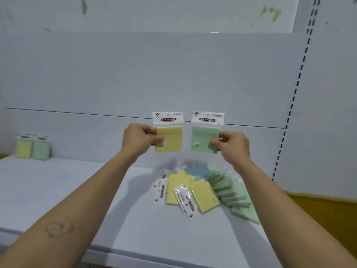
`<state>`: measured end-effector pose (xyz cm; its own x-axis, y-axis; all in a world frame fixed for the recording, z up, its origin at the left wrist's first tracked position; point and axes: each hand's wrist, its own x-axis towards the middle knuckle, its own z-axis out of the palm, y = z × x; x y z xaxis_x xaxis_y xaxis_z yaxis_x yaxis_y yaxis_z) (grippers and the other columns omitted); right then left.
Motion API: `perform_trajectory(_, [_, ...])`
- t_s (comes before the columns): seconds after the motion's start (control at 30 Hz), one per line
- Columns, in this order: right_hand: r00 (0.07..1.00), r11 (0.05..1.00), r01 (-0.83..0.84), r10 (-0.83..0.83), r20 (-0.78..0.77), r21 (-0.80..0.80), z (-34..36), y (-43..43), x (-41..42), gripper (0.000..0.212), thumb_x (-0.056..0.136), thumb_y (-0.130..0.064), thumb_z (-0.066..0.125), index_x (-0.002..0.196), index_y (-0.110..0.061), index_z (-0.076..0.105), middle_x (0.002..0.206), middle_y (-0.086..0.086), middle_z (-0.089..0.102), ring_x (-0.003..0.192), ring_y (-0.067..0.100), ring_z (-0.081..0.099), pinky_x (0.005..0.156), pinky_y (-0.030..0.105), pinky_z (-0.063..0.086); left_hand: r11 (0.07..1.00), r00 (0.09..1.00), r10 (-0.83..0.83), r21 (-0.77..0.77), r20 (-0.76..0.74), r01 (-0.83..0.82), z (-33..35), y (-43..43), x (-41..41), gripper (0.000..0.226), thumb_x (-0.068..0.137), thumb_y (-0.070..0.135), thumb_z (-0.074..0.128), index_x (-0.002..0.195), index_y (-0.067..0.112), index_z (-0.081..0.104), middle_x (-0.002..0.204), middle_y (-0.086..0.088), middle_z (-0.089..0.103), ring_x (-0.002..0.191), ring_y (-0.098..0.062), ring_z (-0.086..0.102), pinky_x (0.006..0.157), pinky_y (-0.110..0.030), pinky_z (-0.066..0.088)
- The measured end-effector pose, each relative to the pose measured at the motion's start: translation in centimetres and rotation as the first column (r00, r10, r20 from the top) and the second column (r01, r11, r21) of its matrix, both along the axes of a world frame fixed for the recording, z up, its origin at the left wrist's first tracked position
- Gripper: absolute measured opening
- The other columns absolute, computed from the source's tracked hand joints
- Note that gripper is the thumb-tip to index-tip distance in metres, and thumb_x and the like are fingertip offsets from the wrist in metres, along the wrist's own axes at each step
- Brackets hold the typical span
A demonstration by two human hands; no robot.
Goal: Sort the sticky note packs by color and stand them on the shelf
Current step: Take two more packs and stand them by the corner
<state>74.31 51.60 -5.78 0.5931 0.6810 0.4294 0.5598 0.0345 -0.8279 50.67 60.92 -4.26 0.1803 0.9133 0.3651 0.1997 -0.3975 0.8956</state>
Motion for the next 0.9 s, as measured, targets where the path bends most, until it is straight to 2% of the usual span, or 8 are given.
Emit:
perform_trajectory(0.17, [0.987,0.988,-0.154,0.153,-0.039,-0.003,-0.5,4.7,-4.8,0.020,0.070,-0.014,0.081,0.089,-0.018,0.077,0.075,0.002,0.073,0.074,0.023,0.070,0.079,0.035,0.056,0.986,0.985,0.165,0.028,-0.043,-0.164,0.1,1.3,-6.4,0.015,0.068,0.004,0.082,0.073,0.016,0.074,0.068,0.001,0.073,0.054,-0.002,0.066,0.060,-0.014,0.047])
perform_trajectory(0.3, [0.970,0.971,-0.240,0.240,-0.044,-0.010,-0.4,7.4,-8.9,0.020,0.069,-0.014,0.082,0.087,-0.020,0.077,0.075,0.000,0.073,0.077,0.023,0.071,0.078,0.034,0.055,0.961,0.961,0.274,0.041,-0.038,-0.273,0.0,1.9,-11.6,0.017,0.067,0.007,0.083,0.072,0.020,0.073,0.068,0.001,0.071,0.049,0.003,0.060,0.059,-0.015,0.045])
perform_trajectory(0.37, [0.958,0.959,-0.283,0.283,-0.043,-0.004,-0.1,8.6,-11.2,0.019,0.069,-0.013,0.082,0.086,-0.020,0.077,0.077,-0.002,0.074,0.076,0.022,0.072,0.079,0.035,0.056,0.946,0.946,0.324,0.038,-0.026,-0.323,-0.1,2.2,-14.4,0.016,0.066,0.008,0.084,0.074,0.018,0.074,0.069,0.000,0.071,0.052,-0.001,0.059,0.062,-0.018,0.046])
perform_trajectory(0.47, [0.943,0.943,-0.332,0.332,-0.035,-0.011,0.3,10.3,-15.0,0.020,0.069,-0.013,0.081,0.087,-0.020,0.077,0.079,-0.001,0.074,0.076,0.021,0.072,0.080,0.037,0.057,0.921,0.922,0.388,0.036,-0.010,-0.387,-0.3,2.7,-18.6,0.017,0.066,0.010,0.085,0.072,0.020,0.073,0.073,0.003,0.071,0.068,-0.007,0.063,0.069,-0.023,0.048])
perform_trajectory(0.57, [0.930,0.930,-0.367,0.366,-0.019,-0.016,0.5,11.9,-19.1,0.019,0.069,-0.013,0.080,0.085,-0.021,0.077,0.077,0.000,0.074,0.076,0.023,0.072,0.078,0.037,0.057,0.903,0.903,0.429,0.033,0.009,-0.429,-0.3,3.5,-22.7,0.019,0.065,0.010,0.085,0.068,0.023,0.071,0.071,0.006,0.070,0.068,-0.008,0.061,0.063,-0.022,0.045])
perform_trajectory(0.73, [0.913,0.913,-0.406,0.407,0.025,-0.037,0.5,14.2,-25.8,0.018,0.072,-0.012,0.077,0.087,-0.022,0.078,0.075,0.001,0.073,0.078,0.026,0.070,0.076,0.036,0.057,0.886,0.886,0.463,0.009,0.013,-0.463,-0.5,4.7,-29.4,0.019,0.066,0.009,0.084,0.082,0.013,0.076,0.079,-0.002,0.073,0.075,-0.014,0.064,0.063,-0.020,0.044])
perform_trajectory(0.9, [0.903,0.905,-0.425,0.426,0.056,-0.034,0.1,16.0,-32.6,0.015,0.077,-0.014,0.073,0.089,-0.020,0.078,0.075,0.002,0.073,0.079,0.025,0.070,0.076,0.035,0.056,0.879,0.878,0.478,-0.008,0.030,-0.478,-0.7,5.2,-36.5,0.018,0.069,0.006,0.081,0.073,0.021,0.073,0.062,0.009,0.071,0.059,-0.003,0.065,0.065,-0.019,0.047])
